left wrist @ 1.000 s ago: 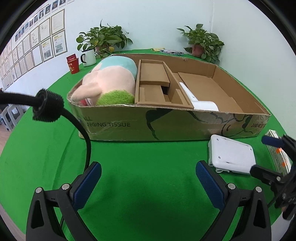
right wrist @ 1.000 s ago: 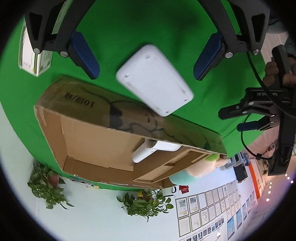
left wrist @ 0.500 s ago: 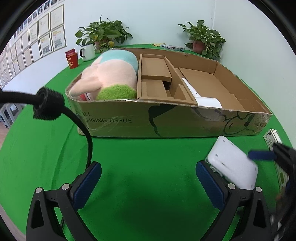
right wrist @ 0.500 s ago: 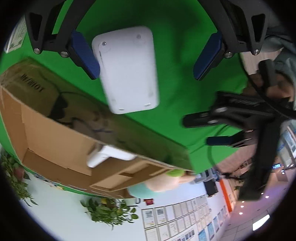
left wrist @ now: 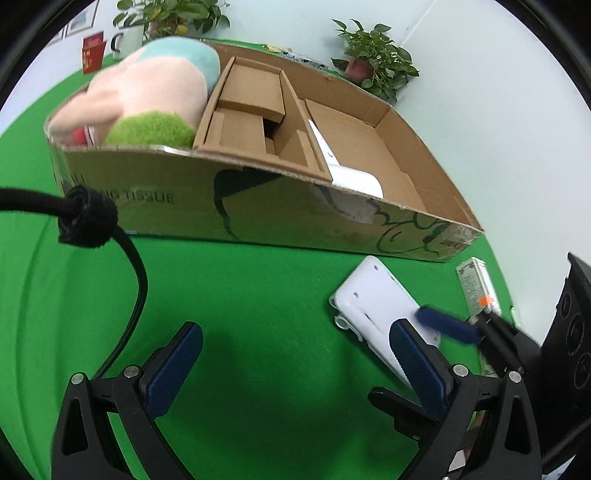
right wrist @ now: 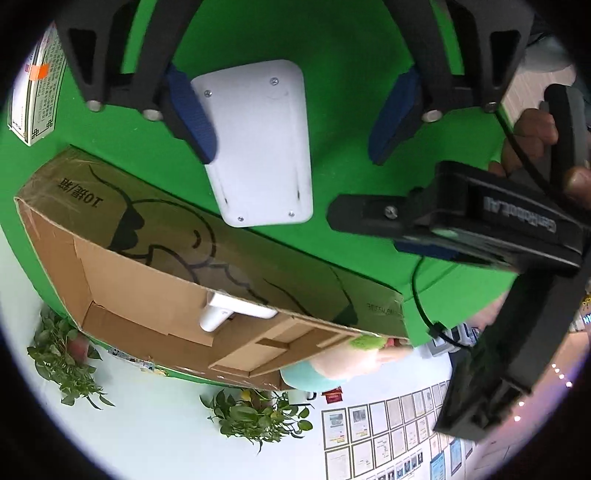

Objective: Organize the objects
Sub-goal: 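Grasp the white rectangular device with the right gripper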

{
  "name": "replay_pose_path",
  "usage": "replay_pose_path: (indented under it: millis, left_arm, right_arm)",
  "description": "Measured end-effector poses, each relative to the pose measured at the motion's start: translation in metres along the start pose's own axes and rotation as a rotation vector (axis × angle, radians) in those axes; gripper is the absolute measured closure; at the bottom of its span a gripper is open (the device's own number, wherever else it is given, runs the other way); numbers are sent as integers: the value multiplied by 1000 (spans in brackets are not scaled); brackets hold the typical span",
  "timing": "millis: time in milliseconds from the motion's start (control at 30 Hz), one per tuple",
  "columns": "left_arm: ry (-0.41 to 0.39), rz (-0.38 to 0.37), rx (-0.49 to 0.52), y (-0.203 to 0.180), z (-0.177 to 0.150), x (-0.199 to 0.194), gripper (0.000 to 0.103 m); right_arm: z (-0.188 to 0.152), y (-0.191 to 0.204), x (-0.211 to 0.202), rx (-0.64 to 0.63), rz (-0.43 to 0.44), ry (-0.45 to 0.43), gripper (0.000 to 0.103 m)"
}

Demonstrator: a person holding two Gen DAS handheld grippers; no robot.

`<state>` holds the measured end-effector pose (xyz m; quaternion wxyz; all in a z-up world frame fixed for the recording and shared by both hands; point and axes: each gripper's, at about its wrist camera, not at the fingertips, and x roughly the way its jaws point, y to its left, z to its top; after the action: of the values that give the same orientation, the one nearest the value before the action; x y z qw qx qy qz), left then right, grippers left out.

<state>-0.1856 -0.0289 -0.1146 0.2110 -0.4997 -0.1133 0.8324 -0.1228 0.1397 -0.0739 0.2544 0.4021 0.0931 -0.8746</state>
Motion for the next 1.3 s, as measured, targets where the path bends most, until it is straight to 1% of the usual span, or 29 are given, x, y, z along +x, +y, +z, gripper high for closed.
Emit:
replay_pose_path:
  millis: [33,67,100,167,200,233,267,300,367,400,467,567,600,633,767,800,867,900,933,1033,1067,1133,1200,1300]
  left_arm:
    - [1,-13,-9,1,-1,0,3]
    - [0,-19,-12,2,-2,-1,3]
    - [0,-26,-14,2,-3,-1,3]
    - [0,-39,-18,3,-5,-2,5]
    - [0,-43,-18,3,-5,-3,5]
    - [-1,-44,-17,2,-4,-3,5]
    - [-2,-43,-20,3,-3,-3,5]
    - [-3,-43,-24,3,-3,-4,5]
    - [-5,-44,-39,6,-3,-4,6]
    - [-6,-45,-44,7,-3,-3,8]
    - [-1,-58,-51,9,-3,-3,10]
    - [3,-76,-48,8,-5,-2,10]
    - [6,-82,-48,7,-6,-1,10]
    - [10,-90,-47,7,-8,0,11]
    - [5,-106,-40,4,-10,1,12]
    - [6,-113,-42,3,-10,1,14]
    - [23,-138,-45,0,-10,4,22]
    - [39,-161,-49,-1,-10,7,29]
    - [55,-185,-57,-2,-10,9,33]
    - [76,-238,-92,-2,-12,11,40]
    - [77,-240,-95,-2,-12,11,41]
    - [84,-246,-101,-3,-13,12,45]
    - [93,-240,-99,-5,-15,13,48]
    - [99,-222,-93,-6,-17,14,56]
  right_arm:
    - [0,2,-1,3,22,-1,34]
    - [-1,6,-2,-1,39,3,35]
    - [-2,10,-4,-10,39,4,35]
    - [-2,13,-3,-15,10,-6,35]
    - [-2,10,-3,-7,-10,-20,34]
    - [0,4,-3,10,-30,-32,27]
    - [2,-3,-1,34,-49,-31,21]
    - [3,-11,2,49,-61,-27,19]
    - [5,-21,11,57,-61,8,19]
    - [5,-23,14,60,-54,27,19]
    - [3,-22,17,56,-21,44,20]
    - [-3,-14,17,44,-10,47,21]
    - [-4,-11,15,53,0,55,26]
    - [-6,-9,13,61,8,59,33]
    - [-14,7,5,89,17,72,34]
    - [-16,11,4,93,16,69,34]
    - [-17,18,3,114,9,57,34]
    - [-18,20,3,133,1,52,34]
    - [-17,20,3,160,-6,47,35]
    - [-18,16,0,258,7,31,40]
    - [-18,15,-1,283,12,26,41]
    - [-19,13,-2,323,27,23,44]
    - [-20,11,-2,357,44,27,45]
    - [-23,10,-2,387,69,31,46]
